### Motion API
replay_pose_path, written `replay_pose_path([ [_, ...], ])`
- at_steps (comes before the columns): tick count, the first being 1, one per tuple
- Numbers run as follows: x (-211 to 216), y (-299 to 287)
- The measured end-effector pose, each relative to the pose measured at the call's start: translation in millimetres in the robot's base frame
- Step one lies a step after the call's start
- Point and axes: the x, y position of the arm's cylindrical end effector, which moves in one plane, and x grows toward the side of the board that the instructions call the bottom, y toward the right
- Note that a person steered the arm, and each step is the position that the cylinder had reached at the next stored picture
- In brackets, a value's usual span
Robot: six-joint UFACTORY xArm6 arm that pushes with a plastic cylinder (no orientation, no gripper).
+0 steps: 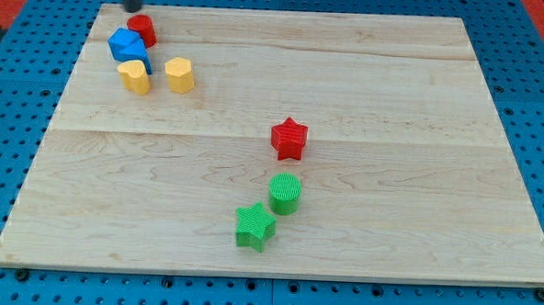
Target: Slide the red circle to the right of the yellow hexagon
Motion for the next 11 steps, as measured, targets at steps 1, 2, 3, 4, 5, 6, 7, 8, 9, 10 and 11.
replay_pose_path([
  [1,14,49],
  [2,51,167],
  [3,11,170],
  [4,-4,83],
  [5,-4,43],
  [6,27,41],
  [7,34,36],
  [8,42,34],
  [9,57,69],
  [10,85,118],
  [11,102,150],
])
